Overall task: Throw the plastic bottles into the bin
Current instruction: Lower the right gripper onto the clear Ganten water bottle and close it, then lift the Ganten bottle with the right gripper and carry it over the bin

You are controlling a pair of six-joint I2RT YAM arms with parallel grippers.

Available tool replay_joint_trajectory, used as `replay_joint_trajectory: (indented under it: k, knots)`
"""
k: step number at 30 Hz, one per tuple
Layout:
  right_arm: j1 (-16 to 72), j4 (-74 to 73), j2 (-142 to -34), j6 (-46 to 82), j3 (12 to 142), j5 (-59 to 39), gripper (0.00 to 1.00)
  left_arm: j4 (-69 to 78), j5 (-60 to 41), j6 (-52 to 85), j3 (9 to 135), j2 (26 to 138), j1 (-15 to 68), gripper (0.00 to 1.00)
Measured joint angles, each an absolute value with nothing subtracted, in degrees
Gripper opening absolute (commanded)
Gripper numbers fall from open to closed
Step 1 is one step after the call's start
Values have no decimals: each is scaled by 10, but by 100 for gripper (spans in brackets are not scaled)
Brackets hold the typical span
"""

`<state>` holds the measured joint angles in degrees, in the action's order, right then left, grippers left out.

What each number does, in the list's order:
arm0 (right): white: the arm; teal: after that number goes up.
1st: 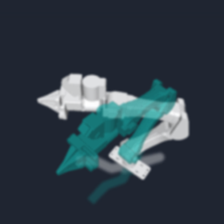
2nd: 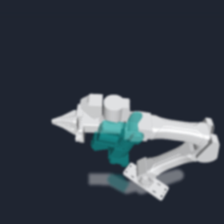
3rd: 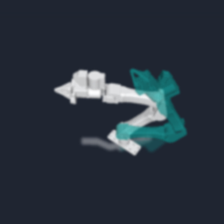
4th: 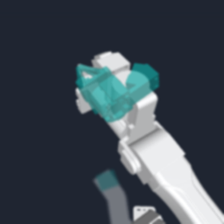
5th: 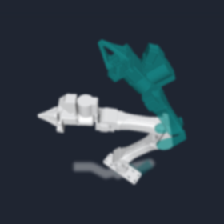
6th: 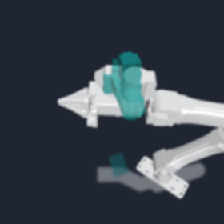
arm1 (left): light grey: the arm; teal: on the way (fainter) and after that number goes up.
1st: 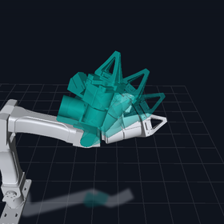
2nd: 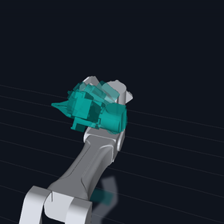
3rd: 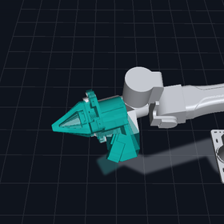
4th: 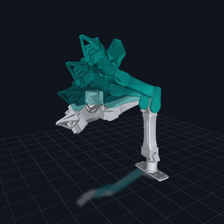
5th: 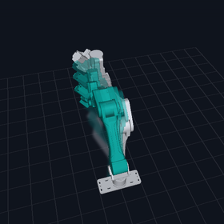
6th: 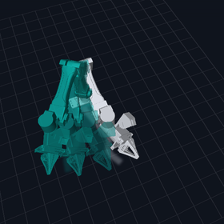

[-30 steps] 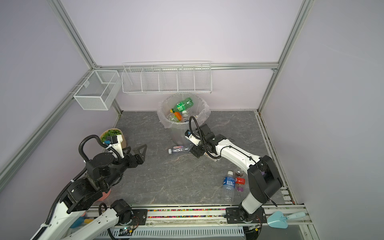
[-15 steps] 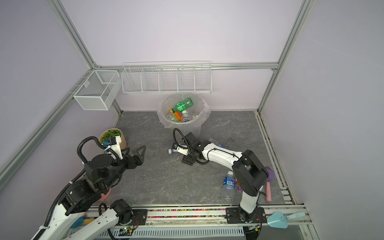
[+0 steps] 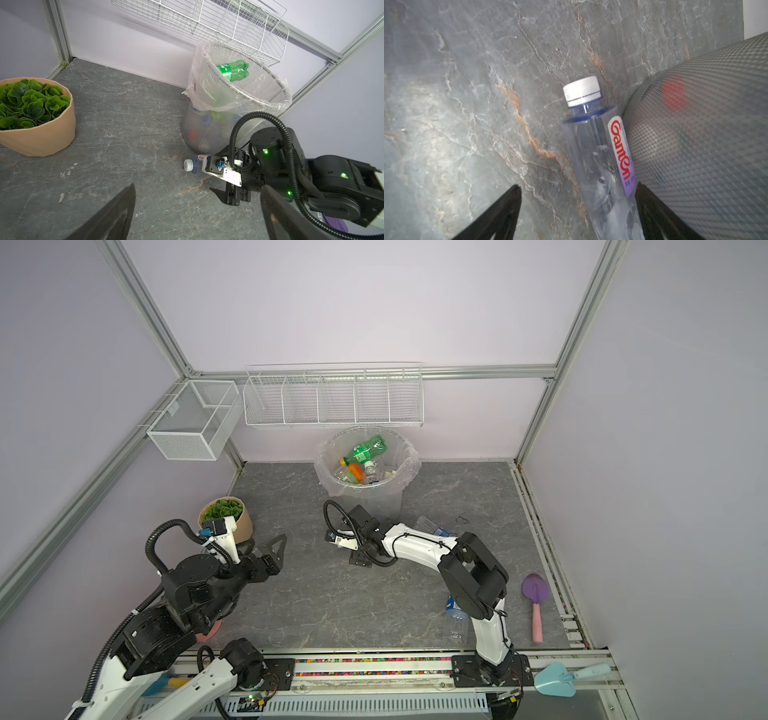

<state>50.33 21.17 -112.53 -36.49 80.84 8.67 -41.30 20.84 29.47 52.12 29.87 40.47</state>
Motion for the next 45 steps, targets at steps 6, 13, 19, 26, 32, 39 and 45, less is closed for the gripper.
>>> replay_joint_trajectory:
  k: [6,13,19,26,32,39,45]
  knots:
    - [503,216,-1156,-371,828,89,88,-422,213,295,521,289,405,93]
    - [504,231,-1177,-373,848,79,91,-423,215,295,518,286,405,93]
    - [505,253,-1177,-373,846,72,95,-426,219,295,514,283,405,93]
    - [507,263,-1177,-367,840,83,87,-426,223,295,514,282,405,93]
    - [507,271,-1177,-358,832,90,56,-426,223,295,514,281,405,93]
    - [507,289,-1168,-332,832,65,33,-426,227,295,514,280,405,93]
    - [510,314,-1076,-307,833,35,31,-428,229,295,514,278,405,93]
